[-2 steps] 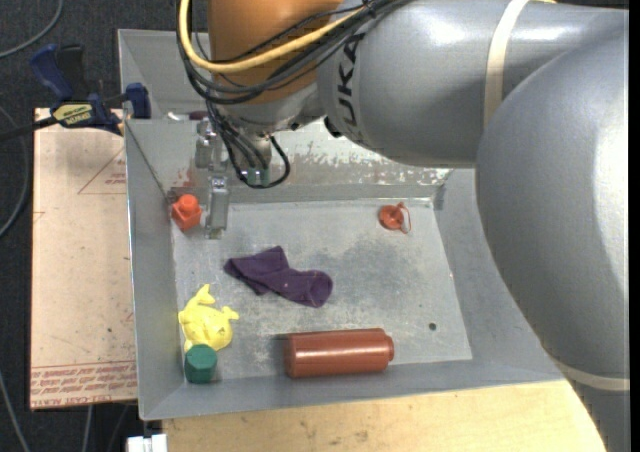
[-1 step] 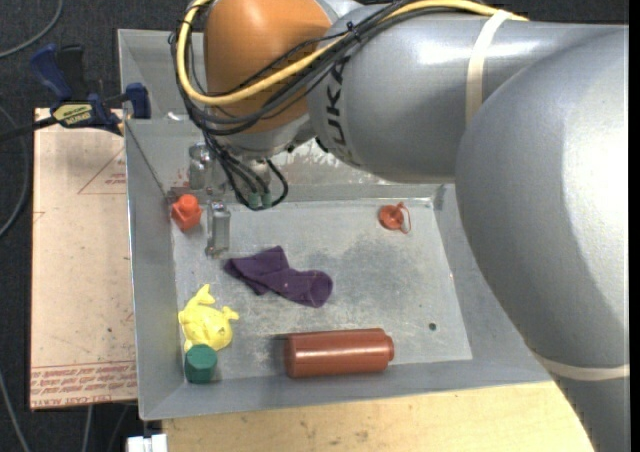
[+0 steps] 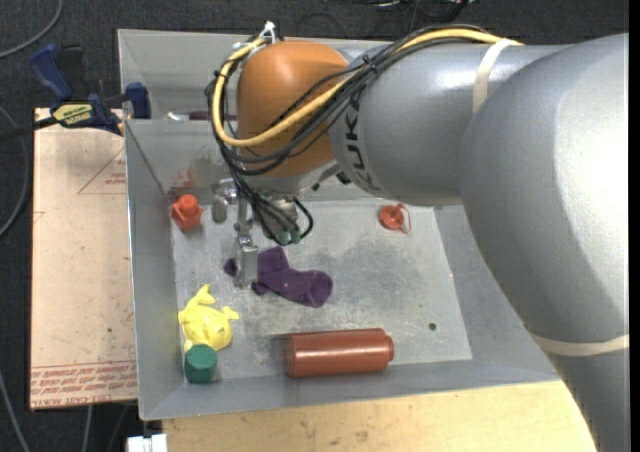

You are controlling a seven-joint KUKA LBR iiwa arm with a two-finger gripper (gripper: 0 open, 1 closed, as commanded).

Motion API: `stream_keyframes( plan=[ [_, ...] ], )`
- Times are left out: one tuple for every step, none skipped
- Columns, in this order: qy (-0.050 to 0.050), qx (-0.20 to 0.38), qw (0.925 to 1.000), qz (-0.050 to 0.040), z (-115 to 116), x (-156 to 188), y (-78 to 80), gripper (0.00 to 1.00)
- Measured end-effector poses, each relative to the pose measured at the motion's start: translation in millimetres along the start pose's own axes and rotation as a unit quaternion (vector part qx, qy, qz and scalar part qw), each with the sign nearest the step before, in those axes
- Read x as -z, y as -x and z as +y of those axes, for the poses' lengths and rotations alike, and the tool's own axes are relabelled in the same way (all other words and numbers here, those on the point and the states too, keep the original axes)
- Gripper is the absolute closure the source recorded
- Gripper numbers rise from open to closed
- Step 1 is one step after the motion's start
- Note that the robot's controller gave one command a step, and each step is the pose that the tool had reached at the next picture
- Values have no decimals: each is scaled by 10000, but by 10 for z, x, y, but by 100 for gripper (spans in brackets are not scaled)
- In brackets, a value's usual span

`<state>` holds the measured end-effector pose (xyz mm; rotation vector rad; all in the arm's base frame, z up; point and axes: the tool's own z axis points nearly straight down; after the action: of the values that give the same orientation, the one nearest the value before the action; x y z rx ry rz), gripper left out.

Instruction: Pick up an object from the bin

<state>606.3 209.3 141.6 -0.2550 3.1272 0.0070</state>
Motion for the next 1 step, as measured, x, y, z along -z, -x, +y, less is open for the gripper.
stream_keyframes(
  plan=[
    [-16,607,9981,69,-298,-150,-239,0]
  ],
)
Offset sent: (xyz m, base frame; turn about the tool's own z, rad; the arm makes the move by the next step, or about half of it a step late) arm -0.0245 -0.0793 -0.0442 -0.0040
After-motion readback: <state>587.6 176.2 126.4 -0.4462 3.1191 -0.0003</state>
